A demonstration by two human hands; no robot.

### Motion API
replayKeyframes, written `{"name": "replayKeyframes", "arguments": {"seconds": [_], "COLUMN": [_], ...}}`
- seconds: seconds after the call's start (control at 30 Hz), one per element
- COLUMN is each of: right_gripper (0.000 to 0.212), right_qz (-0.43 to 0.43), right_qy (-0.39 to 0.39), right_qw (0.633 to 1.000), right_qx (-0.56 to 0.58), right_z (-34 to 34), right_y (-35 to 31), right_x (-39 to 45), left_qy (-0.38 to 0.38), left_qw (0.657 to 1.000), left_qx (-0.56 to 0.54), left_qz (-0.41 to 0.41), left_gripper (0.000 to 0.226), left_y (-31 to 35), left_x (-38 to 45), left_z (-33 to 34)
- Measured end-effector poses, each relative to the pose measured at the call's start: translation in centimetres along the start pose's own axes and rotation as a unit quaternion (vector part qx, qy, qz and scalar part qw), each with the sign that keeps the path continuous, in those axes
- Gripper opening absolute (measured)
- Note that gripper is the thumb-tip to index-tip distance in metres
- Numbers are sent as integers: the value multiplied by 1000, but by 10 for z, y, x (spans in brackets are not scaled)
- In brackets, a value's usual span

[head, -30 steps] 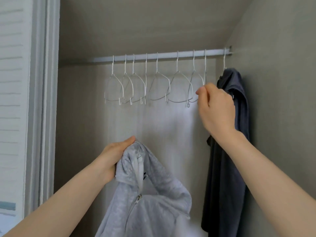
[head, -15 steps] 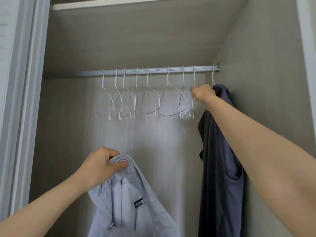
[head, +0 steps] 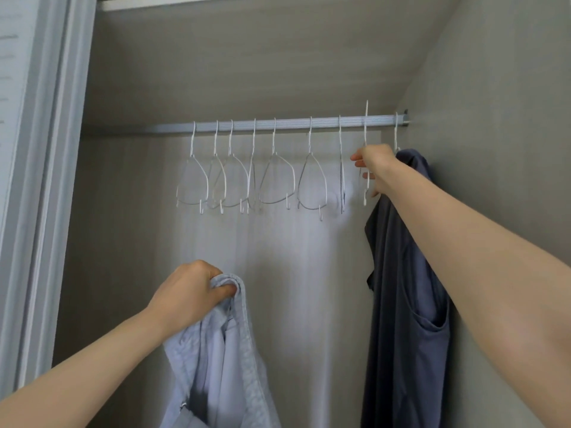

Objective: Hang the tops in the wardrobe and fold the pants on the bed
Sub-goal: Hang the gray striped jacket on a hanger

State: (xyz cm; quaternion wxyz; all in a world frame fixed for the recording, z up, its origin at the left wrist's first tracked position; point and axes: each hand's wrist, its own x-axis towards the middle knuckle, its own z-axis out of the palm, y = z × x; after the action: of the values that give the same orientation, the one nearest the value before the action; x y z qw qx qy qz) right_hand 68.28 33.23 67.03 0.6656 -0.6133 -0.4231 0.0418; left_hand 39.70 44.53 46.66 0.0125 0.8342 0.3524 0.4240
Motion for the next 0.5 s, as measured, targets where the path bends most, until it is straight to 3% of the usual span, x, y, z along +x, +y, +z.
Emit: {"name": "replayKeyframes", "arguments": {"seconds": [0.1, 0.27, 0.5], "right_gripper": [29, 2, 35], "right_qz": [-35, -90, -120], "right_qy": [7, 56, 106], "right_qw": [999, 993, 987], "right_qx": [8, 55, 2], "right_z": [-5, -4, 11], "right_y": [-5, 5, 89], "right_x": [-5, -32, -135], "left_qy": [-24, -36, -80], "left_qw": [999, 992, 967], "left_qx": [-11, -48, -114], "left_qz": [-39, -112, -213], "left_gripper": [43, 41, 35], "left_y": [-7, -9, -14], "left_x": [2, 2, -4], "left_z": [6, 12, 24]}}
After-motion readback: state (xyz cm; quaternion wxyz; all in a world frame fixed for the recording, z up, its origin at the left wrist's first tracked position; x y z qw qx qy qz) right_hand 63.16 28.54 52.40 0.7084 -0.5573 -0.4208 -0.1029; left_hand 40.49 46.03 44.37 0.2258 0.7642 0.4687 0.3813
